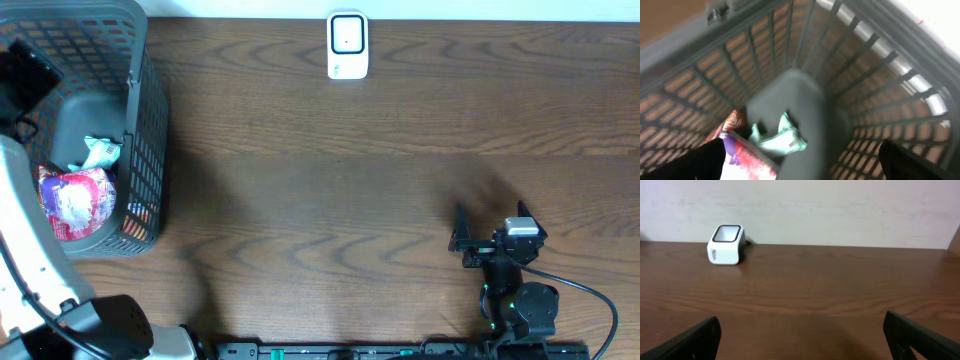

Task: Scan the item barcode
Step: 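Reach the left gripper into the basket and grasp the purple-red box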

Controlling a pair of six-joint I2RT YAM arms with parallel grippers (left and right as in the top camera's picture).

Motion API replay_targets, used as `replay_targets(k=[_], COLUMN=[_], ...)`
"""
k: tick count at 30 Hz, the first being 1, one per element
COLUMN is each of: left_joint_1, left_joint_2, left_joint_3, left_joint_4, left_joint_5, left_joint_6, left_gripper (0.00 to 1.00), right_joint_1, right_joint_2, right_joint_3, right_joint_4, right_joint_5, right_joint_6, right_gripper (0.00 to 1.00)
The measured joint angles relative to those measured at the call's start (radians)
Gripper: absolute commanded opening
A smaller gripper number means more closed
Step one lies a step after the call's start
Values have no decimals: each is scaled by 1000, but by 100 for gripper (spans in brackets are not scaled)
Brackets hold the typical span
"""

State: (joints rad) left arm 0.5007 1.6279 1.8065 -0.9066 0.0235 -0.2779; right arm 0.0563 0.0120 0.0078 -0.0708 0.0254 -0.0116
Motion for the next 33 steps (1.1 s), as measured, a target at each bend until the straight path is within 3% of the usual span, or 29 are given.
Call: replay_targets(k=[7, 20, 33], left_joint_1=[-8, -8, -8], left_joint_2=[95, 335, 422], left_joint_3=[0, 0, -56], left_joint_4=[-71, -249, -253], left_joint_5=[-20, -160, -218], left_joint_6=[-19, -289, -407], left_gripper=[98, 98, 98], right_joint_1=[0, 0, 0], right_joint_2=[0, 0, 0], right_joint_3=[0, 0, 0], right_joint_4=[0, 0, 0], right_joint_5=[0, 0, 0], right_joint_6=[0, 0, 0], right_gripper=[99, 99, 99])
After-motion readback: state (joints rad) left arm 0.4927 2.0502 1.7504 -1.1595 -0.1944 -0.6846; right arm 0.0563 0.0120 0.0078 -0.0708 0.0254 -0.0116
